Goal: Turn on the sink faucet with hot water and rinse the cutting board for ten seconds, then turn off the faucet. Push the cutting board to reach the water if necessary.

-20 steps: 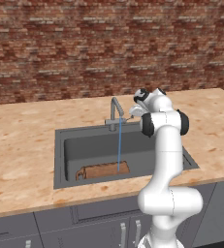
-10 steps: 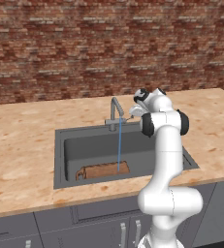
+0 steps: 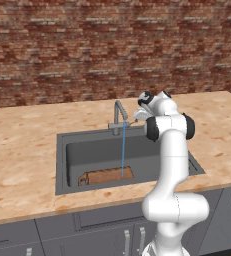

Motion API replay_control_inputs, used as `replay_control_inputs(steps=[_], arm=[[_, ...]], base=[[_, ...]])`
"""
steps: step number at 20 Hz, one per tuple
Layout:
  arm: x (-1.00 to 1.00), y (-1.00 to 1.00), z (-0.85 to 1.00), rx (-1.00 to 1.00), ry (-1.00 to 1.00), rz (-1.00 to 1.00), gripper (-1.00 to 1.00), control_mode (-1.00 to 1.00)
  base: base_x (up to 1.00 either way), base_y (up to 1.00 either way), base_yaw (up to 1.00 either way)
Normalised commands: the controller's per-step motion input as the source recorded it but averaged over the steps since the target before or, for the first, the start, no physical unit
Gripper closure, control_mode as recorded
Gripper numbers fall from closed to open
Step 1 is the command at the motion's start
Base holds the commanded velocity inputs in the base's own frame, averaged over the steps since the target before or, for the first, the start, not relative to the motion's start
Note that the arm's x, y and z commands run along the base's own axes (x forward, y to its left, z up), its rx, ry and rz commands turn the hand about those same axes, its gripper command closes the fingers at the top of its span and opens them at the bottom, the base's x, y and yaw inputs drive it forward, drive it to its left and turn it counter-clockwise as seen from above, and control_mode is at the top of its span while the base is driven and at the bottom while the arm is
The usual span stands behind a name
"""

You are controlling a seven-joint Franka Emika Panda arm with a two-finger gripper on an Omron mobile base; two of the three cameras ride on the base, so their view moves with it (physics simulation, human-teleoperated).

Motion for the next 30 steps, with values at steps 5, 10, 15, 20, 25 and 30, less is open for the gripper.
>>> replay_control_inputs(steps=[5, 10, 15, 20, 25, 30], arm=[[0.00, 0.00, 0.00, 0.00, 0.00, 0.00, -1.00, -1.00], [0.00, 0.00, 0.00, 0.00, 0.00, 0.00, -1.00, -1.00], [0.00, 0.00, 0.00, 0.00, 0.00, 0.00, -1.00, -1.00], [0.00, 0.00, 0.00, 0.00, 0.00, 0.00, -1.00, -1.00], [0.00, 0.00, 0.00, 0.00, 0.00, 0.00, -1.00, -1.00], [0.00, 0.00, 0.00, 0.00, 0.00, 0.00, -1.00, -1.00]], base=[[0.00, 0.00, 0.00], [0.00, 0.00, 0.00], [0.00, 0.00, 0.00], [0.00, 0.00, 0.00], [0.00, 0.00, 0.00], [0.00, 0.00, 0.00]])
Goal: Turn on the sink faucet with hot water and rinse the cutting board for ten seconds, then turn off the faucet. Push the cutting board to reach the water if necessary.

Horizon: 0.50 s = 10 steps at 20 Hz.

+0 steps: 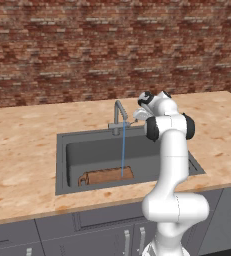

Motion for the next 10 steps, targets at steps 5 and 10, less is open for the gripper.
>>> replay_control_inputs(steps=[5, 10], arm=[[0.00, 0.00, 0.00, 0.00, 0.00, 0.00, -1.00, -1.00], [0.00, 0.00, 0.00, 0.00, 0.00, 0.00, -1.00, -1.00]], base=[[0.00, 0.00, 0.00], [0.00, 0.00, 0.00]])
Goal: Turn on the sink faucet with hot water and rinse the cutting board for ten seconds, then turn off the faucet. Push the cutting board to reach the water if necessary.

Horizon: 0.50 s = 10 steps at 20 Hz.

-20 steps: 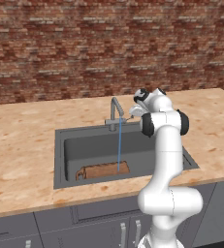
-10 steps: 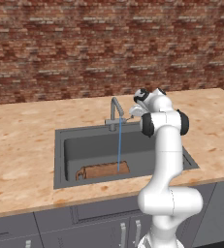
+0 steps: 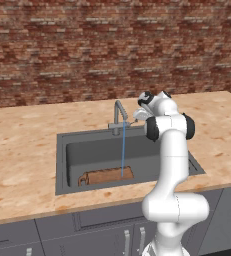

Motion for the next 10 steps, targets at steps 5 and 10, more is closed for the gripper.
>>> replay_control_inputs(steps=[5, 10], arm=[[0.00, 0.00, 0.00, 0.00, 0.00, 0.00, -1.00, -1.00], [0.00, 0.00, 0.00, 0.00, 0.00, 0.00, -1.00, -1.00]], base=[[0.00, 0.00, 0.00], [0.00, 0.00, 0.00]])
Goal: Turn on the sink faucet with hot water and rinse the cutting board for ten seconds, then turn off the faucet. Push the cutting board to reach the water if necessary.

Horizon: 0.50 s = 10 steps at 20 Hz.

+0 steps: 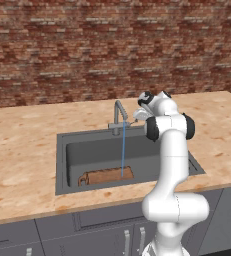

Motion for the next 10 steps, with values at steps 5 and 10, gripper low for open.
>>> replay_control_inputs(steps=[5, 10], arm=[[0.00, 0.00, 0.00, 0.00, 0.00, 0.00, -1.00, -1.00], [0.00, 0.00, 0.00, 0.00, 0.00, 0.00, -1.00, -1.00]], base=[[0.00, 0.00, 0.00], [0.00, 0.00, 0.00]])
